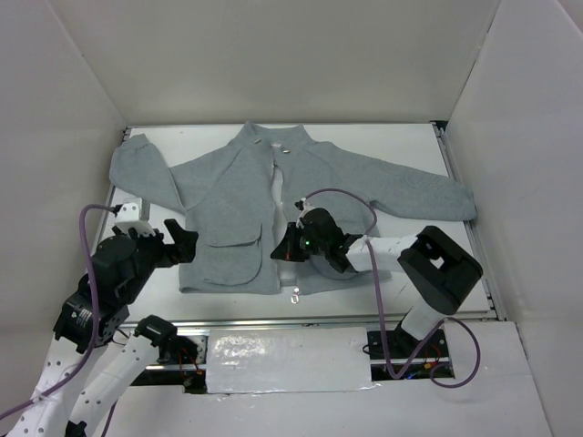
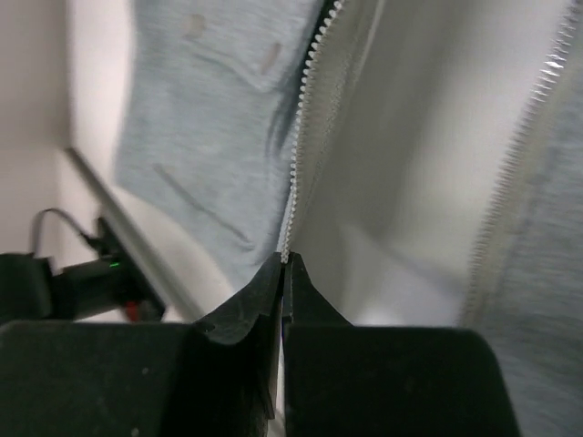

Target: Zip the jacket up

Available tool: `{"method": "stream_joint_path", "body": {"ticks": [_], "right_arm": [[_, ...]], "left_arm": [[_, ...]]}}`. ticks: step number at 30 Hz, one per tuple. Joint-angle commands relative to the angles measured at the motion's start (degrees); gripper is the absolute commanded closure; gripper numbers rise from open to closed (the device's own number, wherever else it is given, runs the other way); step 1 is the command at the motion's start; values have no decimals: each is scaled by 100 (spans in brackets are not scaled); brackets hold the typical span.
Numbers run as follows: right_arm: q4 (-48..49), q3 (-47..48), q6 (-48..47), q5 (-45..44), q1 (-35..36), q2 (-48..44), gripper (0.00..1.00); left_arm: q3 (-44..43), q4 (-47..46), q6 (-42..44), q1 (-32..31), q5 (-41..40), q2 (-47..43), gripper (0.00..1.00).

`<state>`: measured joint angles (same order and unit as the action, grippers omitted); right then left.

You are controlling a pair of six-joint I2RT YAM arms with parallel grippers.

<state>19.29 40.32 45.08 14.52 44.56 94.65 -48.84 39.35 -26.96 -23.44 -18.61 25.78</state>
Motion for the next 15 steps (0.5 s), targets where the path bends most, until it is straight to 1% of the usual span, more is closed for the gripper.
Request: {"method": "stream_joint_path", "body": {"ticks": [1, 3, 4, 5, 6, 7, 8, 10, 12, 13, 14, 15], "right_arm": [[987, -182, 132, 638, -69, -552, 100], [1478, -269, 307, 1163, -105, -632, 100], [1612, -278, 378, 1289, -122, -658, 100], [1735, -279, 431, 1420, -114, -676, 100], [1928, -261, 545, 1526, -131, -659, 100], [1982, -226, 615, 1701, -131, -641, 100], [2026, -208, 677, 1772, -131, -624, 100], [2306, -234, 923, 1878, -140, -571, 100], [2639, -278, 1221, 2001, -140, -518, 100], [2659, -287, 1301, 1976, -140, -509, 100], [2616, -261, 1380, 1949, -131, -509, 100], [2598, -244, 1494, 1932, -131, -509, 100]], "left_arm": [[14, -673, 245, -20, 1713, -135, 1], [128, -946, -36, -20, 2481, 13, 1], [277, -1182, -150, -20, 2842, 110, 1], [374, -1341, -273, -20, 3489, 207, 1], [506, -1525, -527, -20, 3757, 321, 1], [820, -1962, -669, -20, 3968, 322, 4], [971, -2141, -792, -20, 4127, 296, 5], [1314, -2344, -995, -29, 4252, 86, 6], [1473, -2467, -1127, -29, 4348, -98, 6], [1691, -2572, -1197, -29, 4462, -134, 6], [1833, -2886, -1389, -29, 4602, -204, 6], [2173, -3081, -1521, -29, 4864, -231, 7]]}}
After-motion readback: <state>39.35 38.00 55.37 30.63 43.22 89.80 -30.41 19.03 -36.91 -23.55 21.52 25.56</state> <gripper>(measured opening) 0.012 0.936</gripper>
